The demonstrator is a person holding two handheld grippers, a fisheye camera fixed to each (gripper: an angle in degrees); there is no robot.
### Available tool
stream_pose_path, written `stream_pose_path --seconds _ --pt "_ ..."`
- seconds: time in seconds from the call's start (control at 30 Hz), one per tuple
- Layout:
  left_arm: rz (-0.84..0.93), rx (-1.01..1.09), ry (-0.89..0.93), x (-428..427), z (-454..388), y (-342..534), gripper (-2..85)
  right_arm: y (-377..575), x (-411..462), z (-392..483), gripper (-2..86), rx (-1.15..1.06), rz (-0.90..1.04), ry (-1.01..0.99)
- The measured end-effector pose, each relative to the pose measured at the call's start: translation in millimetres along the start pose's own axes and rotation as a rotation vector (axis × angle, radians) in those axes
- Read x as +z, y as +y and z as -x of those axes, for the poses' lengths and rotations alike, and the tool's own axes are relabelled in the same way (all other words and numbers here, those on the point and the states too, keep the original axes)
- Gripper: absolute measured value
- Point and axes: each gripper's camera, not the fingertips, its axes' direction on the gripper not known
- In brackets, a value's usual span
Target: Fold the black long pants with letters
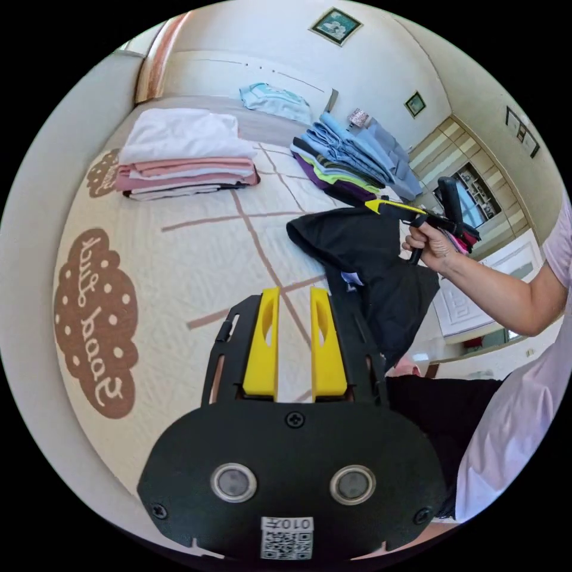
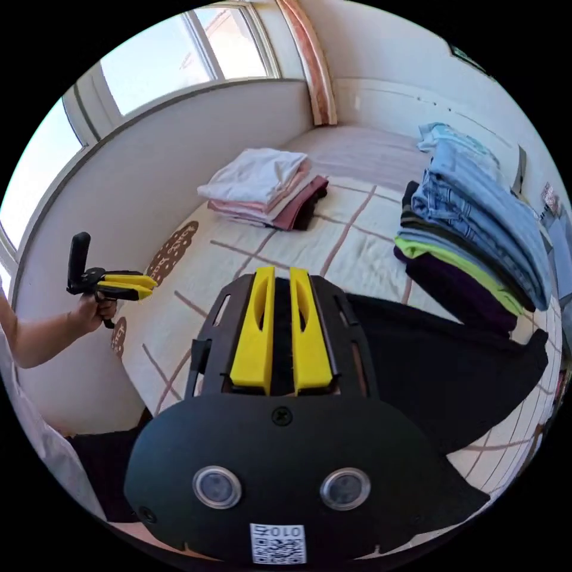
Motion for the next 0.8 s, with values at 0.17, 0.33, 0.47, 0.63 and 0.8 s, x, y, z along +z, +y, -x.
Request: stream_pose_path --seconds 0.17,0.33,0.47,0.63,0.8 --pt "0.064 -0.186 0.098 51.1 -40.4 13.7 12.5 104.6 -17.0 32.4 6.4 0.045 0.181 -0.087" --pt "0.012 -0.277 0.138 78.8 -31.0 -52.8 14.4 184.5 -11.5 125.7 11.4 -0.281 0.329 0.0" --pt "0.103 -0.341 0.126 106.9 -15.0 -108.0 14.1 201.9 9.8 169.5 13.1 -0.445 0.358 0.036" --pt "0.206 -0.426 0.071 132.2 -9.4 -129.8 10.3 218.5 42.4 190.3 11.0 -0.582 0.403 0.237" --pt "0.205 -0.441 0.116 129.5 -20.6 -134.6 4.0 205.5 5.5 163.2 5.6 -0.443 0.385 0.129"
